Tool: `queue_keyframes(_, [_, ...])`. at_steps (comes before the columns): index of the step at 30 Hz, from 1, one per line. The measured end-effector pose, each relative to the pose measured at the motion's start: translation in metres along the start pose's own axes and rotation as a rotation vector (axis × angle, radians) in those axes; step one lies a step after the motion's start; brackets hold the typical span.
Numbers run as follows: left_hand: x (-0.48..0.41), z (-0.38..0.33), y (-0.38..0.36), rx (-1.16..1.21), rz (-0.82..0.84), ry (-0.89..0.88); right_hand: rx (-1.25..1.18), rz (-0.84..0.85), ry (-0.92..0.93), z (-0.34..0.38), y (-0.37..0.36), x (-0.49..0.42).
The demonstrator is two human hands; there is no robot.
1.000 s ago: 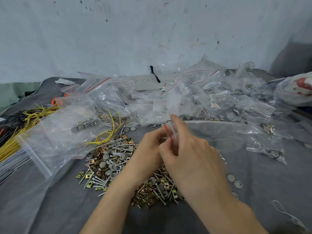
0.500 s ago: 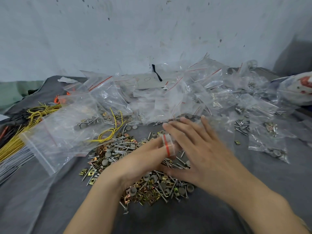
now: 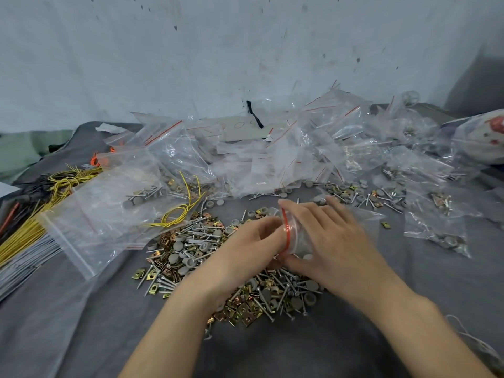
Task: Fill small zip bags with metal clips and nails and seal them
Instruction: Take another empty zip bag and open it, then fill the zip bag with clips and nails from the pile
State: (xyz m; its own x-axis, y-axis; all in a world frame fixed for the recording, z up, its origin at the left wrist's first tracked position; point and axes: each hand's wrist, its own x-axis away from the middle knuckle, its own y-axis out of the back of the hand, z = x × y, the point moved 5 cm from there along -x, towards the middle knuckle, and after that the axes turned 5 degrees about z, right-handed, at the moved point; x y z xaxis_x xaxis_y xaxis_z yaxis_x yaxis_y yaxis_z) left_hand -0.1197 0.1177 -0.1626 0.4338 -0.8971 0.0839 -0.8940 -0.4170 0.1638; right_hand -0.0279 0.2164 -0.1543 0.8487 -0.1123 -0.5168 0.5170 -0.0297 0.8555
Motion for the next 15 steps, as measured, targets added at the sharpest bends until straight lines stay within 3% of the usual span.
queue_keyframes(10, [0.008, -0.004, -0.004, 0.011, -0.037, 0.028, -0.059, -0.064, 0.001, -0.003, 0.003, 0.001])
queue_keyframes(13, [0.012, -0.009, 0.015, -0.121, -0.209, -0.149, -0.079, -0.068, -0.061, -0.007, 0.006, -0.001])
queue_keyframes(15, [0.018, -0.011, 0.036, -0.417, -0.404, -0.251, -0.066, -0.06, -0.111, -0.013, 0.007, 0.0])
